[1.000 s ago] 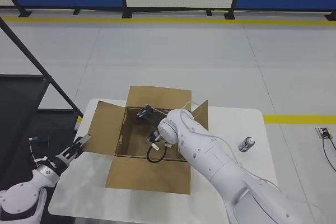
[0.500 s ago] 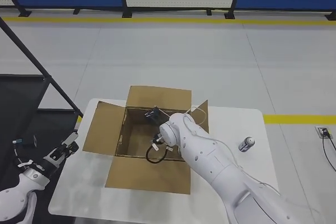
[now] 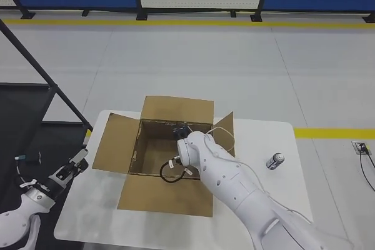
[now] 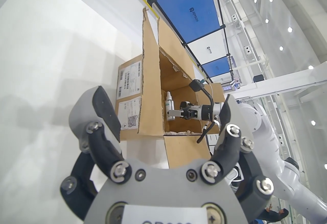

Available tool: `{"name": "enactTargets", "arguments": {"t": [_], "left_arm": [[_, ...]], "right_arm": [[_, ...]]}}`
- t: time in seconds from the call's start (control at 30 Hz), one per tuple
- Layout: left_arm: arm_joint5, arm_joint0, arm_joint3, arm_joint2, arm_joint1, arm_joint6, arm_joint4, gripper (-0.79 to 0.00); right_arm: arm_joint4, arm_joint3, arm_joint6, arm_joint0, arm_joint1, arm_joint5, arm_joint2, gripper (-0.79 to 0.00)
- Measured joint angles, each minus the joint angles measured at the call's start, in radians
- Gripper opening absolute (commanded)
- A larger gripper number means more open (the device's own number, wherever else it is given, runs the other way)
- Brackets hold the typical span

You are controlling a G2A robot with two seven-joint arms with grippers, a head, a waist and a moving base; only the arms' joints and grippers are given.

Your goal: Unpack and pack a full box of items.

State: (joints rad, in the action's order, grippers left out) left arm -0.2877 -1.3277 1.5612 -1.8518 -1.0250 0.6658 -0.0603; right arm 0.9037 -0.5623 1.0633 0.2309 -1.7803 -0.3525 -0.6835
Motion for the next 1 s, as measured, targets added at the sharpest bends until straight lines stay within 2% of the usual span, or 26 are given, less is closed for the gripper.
{"name": "enactTargets", "arguments": {"t": [0.3,0.7,0.8,1.0], "left_arm": [[-0.001,-0.001,-0.008,0.003,0.003,-0.008,-0.008,0.0],[0.002,-0.006,-0.009,0.004,0.008,-0.021,-0.008,0.0],[0.001,-0.008,-0.009,0.004,0.009,-0.025,-0.009,0.0],[0.0,-0.012,-0.008,0.004,0.011,-0.03,-0.012,0.0]], "right_arm": [[-0.032,0.09,-0.075,-0.003,-0.002,0.062,-0.039,0.0],[-0.03,0.168,-0.107,-0.019,-0.042,0.078,-0.024,0.0],[-0.018,0.184,-0.146,-0.021,-0.055,0.044,-0.018,0.0],[-0.012,0.208,-0.152,-0.028,-0.076,0.025,-0.01,0.0]]}}
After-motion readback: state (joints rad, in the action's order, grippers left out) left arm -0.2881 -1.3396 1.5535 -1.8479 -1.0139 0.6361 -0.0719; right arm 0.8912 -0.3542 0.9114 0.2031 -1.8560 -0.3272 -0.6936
